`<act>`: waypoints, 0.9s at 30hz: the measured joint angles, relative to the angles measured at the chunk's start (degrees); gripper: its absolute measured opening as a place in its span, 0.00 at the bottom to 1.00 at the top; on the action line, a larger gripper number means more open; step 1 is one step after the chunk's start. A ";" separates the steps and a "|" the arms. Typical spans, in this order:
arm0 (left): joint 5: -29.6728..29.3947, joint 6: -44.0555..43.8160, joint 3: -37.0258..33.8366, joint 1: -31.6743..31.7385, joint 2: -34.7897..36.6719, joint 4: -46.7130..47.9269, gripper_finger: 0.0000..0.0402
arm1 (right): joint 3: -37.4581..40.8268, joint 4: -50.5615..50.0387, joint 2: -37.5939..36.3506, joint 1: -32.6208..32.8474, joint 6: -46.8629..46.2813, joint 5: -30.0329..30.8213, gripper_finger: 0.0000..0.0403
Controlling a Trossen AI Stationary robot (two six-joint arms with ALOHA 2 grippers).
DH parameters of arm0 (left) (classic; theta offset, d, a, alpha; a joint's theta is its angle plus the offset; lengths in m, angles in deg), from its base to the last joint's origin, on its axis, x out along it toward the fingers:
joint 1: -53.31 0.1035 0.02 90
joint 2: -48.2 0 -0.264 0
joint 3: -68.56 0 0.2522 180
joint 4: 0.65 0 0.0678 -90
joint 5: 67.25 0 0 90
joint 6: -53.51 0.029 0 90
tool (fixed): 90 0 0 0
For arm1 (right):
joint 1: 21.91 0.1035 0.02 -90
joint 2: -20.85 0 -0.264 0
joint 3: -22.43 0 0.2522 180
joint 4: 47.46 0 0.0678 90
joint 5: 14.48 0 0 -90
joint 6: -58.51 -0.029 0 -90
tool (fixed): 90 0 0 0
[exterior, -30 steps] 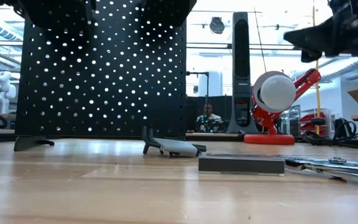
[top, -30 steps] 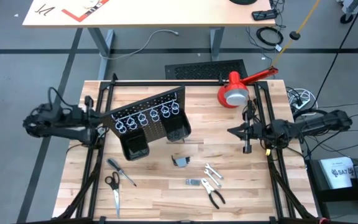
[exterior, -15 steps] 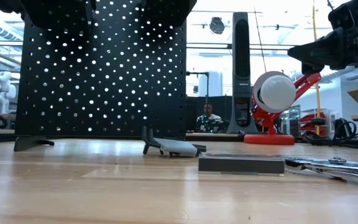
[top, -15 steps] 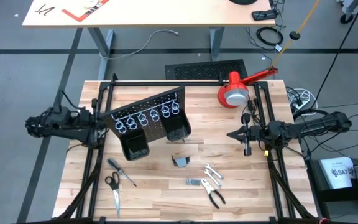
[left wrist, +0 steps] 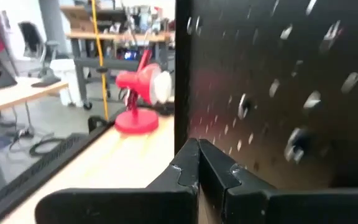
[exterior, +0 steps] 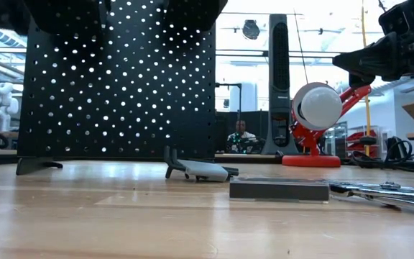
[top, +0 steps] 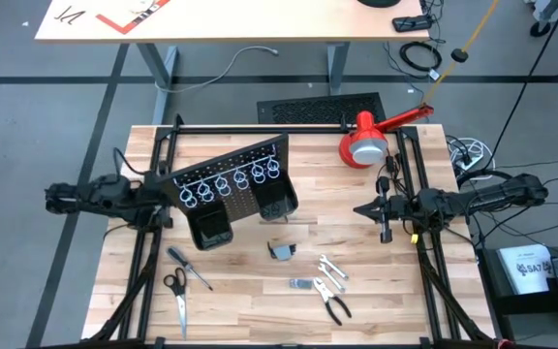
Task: Hang tools onto peg board
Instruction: Return to Home Position
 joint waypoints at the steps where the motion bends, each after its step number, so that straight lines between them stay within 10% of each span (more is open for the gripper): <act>1: -0.50 -0.39 -0.92 0.00 -0.01 -0.24 0.01 | 0.00 -0.01 0.00 0.00 0.03 0.03 0.00; 27: 4.38 0.28 -16.91 -0.01 0.39 -12.13 0.01 | -0.04 -1.43 0.00 0.00 1.36 -1.27 0.00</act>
